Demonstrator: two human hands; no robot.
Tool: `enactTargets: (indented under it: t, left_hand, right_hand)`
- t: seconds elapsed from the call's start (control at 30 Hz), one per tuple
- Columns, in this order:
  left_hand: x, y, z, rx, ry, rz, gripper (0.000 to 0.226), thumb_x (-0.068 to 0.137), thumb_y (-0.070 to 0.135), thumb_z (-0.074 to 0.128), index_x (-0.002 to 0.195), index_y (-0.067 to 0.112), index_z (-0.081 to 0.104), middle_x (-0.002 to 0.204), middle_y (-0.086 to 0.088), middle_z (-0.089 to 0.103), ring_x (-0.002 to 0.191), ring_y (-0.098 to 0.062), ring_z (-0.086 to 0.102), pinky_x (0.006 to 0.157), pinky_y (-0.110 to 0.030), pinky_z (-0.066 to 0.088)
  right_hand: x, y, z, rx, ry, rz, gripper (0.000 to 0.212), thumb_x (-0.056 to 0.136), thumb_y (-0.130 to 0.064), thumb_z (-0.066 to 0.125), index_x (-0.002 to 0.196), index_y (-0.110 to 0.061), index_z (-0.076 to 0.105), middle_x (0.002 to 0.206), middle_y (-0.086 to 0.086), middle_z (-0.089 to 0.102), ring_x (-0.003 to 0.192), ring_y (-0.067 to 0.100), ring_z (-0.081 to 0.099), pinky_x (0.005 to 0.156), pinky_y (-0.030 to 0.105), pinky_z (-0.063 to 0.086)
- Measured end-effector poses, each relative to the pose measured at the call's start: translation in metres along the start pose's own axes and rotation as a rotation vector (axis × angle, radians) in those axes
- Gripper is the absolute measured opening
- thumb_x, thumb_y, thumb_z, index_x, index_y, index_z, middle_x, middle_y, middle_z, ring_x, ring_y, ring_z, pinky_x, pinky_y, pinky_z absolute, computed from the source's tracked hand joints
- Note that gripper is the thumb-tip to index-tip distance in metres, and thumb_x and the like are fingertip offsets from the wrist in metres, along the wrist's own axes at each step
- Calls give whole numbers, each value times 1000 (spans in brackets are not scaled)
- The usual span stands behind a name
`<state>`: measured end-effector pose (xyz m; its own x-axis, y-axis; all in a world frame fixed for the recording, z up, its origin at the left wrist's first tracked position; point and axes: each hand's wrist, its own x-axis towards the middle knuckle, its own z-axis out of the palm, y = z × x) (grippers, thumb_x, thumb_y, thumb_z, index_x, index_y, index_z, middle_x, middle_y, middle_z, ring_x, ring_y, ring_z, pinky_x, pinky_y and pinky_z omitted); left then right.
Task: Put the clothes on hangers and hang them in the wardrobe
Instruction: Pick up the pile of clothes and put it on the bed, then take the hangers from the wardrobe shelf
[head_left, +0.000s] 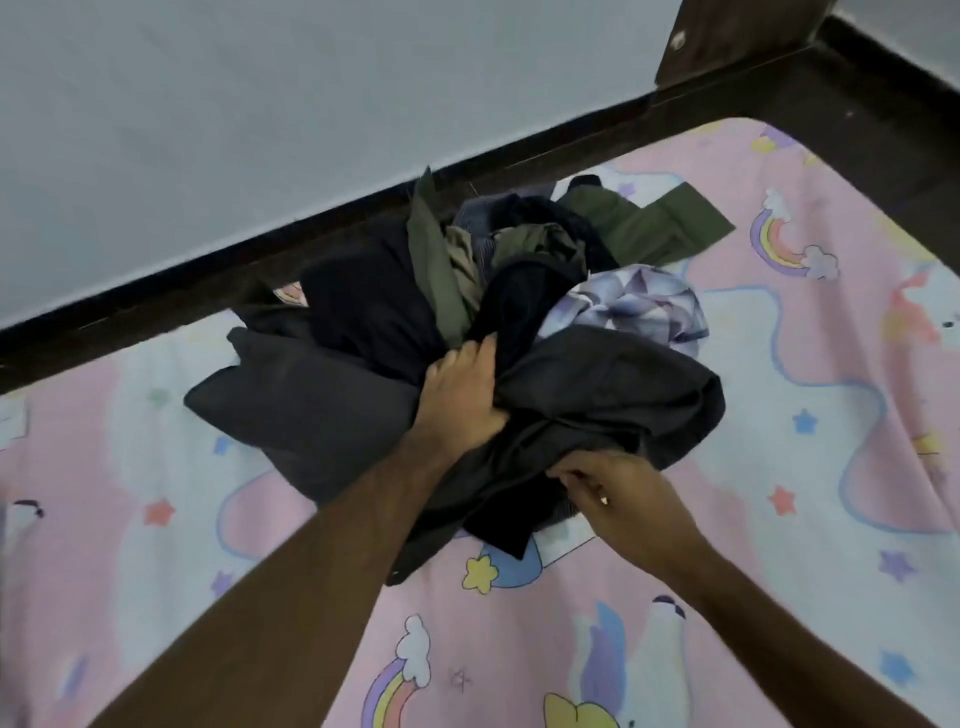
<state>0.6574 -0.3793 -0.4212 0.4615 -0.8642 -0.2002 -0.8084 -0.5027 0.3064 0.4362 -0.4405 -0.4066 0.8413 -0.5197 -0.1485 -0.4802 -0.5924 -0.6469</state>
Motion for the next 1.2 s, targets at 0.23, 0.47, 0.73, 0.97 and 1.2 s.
enactTargets:
  t: [0.23,0.47,0.73,0.97,1.2]
  left_hand:
    - [-13,6,6,181,48,37,98,85,63,57,160,24,7,165,-8,16,153,-32,5,119,-59,-6]
    - [-12,-2,39,137,81,15,117,72,84,33,159,18,-12,168,-2,-8,155,-21,-10,123,-55,-2]
    - [-47,6,-26,328,-159,130,116,85,76,49,157,16,-19,167,-7,-13,155,-23,-7,123,-50,1]
    - [-133,22,-131,484,-27,208,82,99,64,28,160,15,3,168,-8,2,155,-23,3,123,-55,4]
    - [-247,80,-246,522,108,362,78,102,61,25,160,14,4,168,-10,0,155,-25,0,123,-57,3]
  right_hand:
    - [109,-29,-25,-363,243,-312,61,106,-45,42,161,-24,25,169,-2,17,157,19,9,124,54,15]
    - [130,48,31,-196,141,-58,69,100,-65,23,162,-36,10,171,-1,-1,157,15,1,127,46,5]
    - [92,13,-20,-459,-63,19,85,91,-71,4,163,-26,-4,171,9,0,157,28,7,126,49,9]
    - [-19,-74,-99,-622,-69,57,80,105,-54,35,162,-15,-5,170,8,-6,157,27,-6,126,51,-2]
    - [-157,-198,-183,-746,100,117,83,102,-57,38,163,-15,0,171,8,-3,157,28,-1,124,53,-2]
